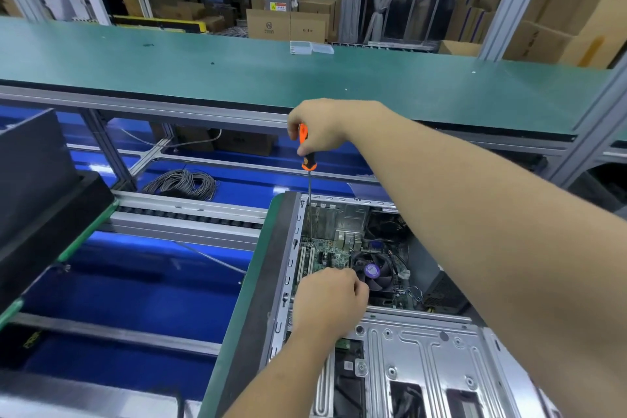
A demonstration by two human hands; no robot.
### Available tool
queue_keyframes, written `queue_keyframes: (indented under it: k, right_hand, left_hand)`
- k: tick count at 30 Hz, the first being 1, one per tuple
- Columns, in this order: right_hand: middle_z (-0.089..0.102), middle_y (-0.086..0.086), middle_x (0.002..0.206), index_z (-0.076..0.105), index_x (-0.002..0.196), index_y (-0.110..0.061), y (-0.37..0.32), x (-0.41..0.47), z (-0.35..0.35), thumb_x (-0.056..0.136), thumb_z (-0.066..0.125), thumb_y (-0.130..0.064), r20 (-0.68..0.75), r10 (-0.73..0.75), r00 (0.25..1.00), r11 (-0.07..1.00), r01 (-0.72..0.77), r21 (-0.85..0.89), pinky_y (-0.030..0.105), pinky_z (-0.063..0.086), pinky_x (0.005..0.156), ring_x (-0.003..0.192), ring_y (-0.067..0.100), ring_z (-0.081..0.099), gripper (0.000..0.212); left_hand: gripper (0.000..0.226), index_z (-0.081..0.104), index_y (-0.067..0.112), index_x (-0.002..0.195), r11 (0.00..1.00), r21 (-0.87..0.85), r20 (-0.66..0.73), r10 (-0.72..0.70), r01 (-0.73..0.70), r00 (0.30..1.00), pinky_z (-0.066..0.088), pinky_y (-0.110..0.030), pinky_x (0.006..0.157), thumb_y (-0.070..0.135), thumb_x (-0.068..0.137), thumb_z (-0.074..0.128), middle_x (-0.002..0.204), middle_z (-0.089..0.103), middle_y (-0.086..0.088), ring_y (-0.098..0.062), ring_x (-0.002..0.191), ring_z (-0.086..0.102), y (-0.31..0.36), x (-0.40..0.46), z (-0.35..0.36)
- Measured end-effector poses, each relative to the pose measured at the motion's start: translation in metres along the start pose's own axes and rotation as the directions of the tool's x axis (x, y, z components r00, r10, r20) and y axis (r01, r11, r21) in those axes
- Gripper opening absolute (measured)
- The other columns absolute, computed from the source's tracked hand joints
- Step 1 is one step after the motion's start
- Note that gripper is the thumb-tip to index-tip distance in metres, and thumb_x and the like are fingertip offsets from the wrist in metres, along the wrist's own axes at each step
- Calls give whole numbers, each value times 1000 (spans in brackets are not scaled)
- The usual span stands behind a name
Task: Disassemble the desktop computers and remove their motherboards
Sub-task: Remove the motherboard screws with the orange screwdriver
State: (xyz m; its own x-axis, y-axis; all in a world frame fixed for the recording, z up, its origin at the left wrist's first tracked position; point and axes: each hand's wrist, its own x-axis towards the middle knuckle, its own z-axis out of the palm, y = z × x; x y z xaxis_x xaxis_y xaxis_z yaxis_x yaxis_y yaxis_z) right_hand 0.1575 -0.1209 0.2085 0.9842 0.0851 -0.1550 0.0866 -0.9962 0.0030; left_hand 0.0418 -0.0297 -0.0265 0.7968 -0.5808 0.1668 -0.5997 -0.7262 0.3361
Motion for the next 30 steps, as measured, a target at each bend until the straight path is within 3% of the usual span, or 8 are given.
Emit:
queue_keyframes:
  k: [4,8,12,16,20,23,27,30]
  right_hand:
    - [58,8,81,51,79,-9,-3,-1,2,103,47,-42,-55,101,993,993,-104,-50,30,36,52,57,18,48,42]
    - [56,5,103,56,115,-10,-7,-2,-2,101,55,-28,23,46,999,998,-45,-34,29,38,56,63,15,47,23]
    - [50,7,82,48,79,-10,-6,-1,-4,107,40,-38,2,150,989,982,-149,-114,35,43,72,77,28,48,41]
    - [56,8,105,57,114,-10,-4,-5,-8,100,49,-17,45,79,996,997,-77,-27,28,40,52,61,16,47,17]
    - [56,10,83,50,77,-8,-3,-5,-7,105,45,-37,-14,152,988,982,-153,-110,30,33,48,55,17,45,41]
    - [65,15,103,63,110,-5,-2,-2,-8,101,52,-25,25,122,992,991,-120,-63,29,40,52,54,17,47,25]
    - [52,7,71,52,74,-7,-3,-5,-6,105,41,-43,2,166,986,977,-164,-136,32,36,51,57,21,49,49]
    - [64,13,91,61,92,-6,2,1,-3,101,52,-23,25,105,994,994,-104,-43,39,53,68,78,33,60,21]
  left_hand:
    - [39,39,19,60,1000,1,-4,1,-1,1000,31,-24,44,39,93,36,51,44,5,-12,46,39,0,-1,1]
    - [38,39,20,61,1000,-1,3,6,-6,1000,34,-23,46,39,93,35,53,46,6,-13,48,43,-1,0,1]
    - [39,38,20,60,1000,0,-4,10,-10,1000,28,-24,44,39,93,36,53,44,6,-11,48,40,0,0,1]
    - [37,42,21,62,1000,-2,-10,18,-18,1000,29,-24,44,39,93,37,53,44,6,-11,47,39,-1,0,0]
    - [37,41,21,62,1000,1,-10,23,-23,1000,27,-25,45,39,94,36,54,44,6,-12,49,40,0,-1,0]
    - [36,45,20,65,1000,7,-7,16,-16,1000,36,-26,48,39,94,36,56,48,6,-15,52,46,0,-1,0]
    - [36,42,20,64,1000,1,0,16,-16,1000,39,-26,50,39,93,35,56,48,6,-15,51,45,0,-1,0]
    - [36,43,20,64,1000,6,-8,24,-24,1000,37,-26,49,39,93,35,56,46,6,-15,51,44,0,-1,-1]
